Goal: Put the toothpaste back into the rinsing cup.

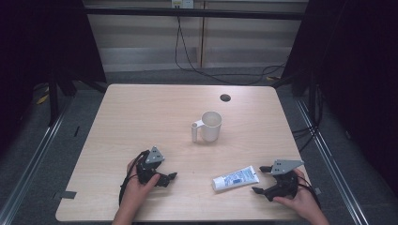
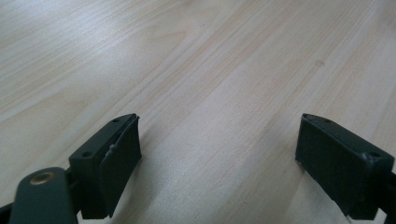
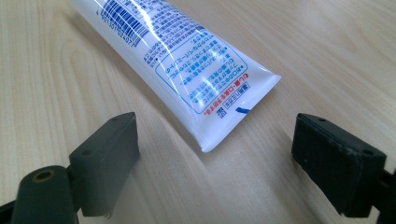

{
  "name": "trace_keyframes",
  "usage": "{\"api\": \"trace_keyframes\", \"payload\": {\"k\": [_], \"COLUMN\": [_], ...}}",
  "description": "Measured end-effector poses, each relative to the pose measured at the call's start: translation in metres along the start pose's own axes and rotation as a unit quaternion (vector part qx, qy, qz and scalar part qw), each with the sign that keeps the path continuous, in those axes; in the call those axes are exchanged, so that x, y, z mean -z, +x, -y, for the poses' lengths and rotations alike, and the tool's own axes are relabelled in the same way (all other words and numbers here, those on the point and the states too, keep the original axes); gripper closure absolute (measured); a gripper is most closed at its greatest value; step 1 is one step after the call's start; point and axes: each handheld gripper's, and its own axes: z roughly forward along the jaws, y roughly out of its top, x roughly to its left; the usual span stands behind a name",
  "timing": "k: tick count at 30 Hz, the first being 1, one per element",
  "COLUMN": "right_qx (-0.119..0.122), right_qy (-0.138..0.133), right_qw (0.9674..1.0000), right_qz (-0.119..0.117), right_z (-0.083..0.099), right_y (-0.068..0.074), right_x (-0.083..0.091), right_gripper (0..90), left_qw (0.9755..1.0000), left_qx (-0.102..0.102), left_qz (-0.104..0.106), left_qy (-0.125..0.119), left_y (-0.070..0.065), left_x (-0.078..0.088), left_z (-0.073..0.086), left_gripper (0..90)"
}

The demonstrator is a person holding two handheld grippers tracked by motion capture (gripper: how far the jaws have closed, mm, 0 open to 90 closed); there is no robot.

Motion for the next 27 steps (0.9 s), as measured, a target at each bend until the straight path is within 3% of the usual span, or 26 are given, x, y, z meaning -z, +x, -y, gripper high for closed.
{"api": "trace_keyframes", "payload": {"k": [7, 11, 17, 19, 27], "right_qx": [0.001, 0.030, 0.106, 0.112, 0.123], "right_qy": [0.001, 0.022, 0.068, 0.073, 0.102], "right_qw": [1.0000, 0.9993, 0.9920, 0.9906, 0.9859], "right_qz": [-0.001, -0.002, -0.010, -0.026, -0.049], "right_z": [-0.002, -0.011, -0.037, -0.045, -0.059], "right_y": [-0.002, -0.003, 0.003, 0.003, 0.001], "right_x": [-0.001, -0.003, -0.011, -0.013, -0.024], "right_gripper": [14.4, 14.9, 15.9, 16.3, 18.1], "left_qw": [1.0000, 0.9999, 0.9998, 0.9998, 0.9999], "left_qx": [0.004, 0.007, 0.013, 0.014, 0.010], "left_qz": [0.005, 0.009, 0.015, 0.013, 0.009], "left_qy": [0.000, -0.003, -0.007, -0.008, -0.005], "left_y": [0.000, 0.001, 0.002, 0.001, 0.001], "left_x": [0.000, 0.000, 0.000, -0.001, 0.000], "left_z": [0.000, 0.000, 0.001, 0.001, 0.000], "left_gripper": [13.9, 14.0, 13.9, 13.9, 13.9]}}
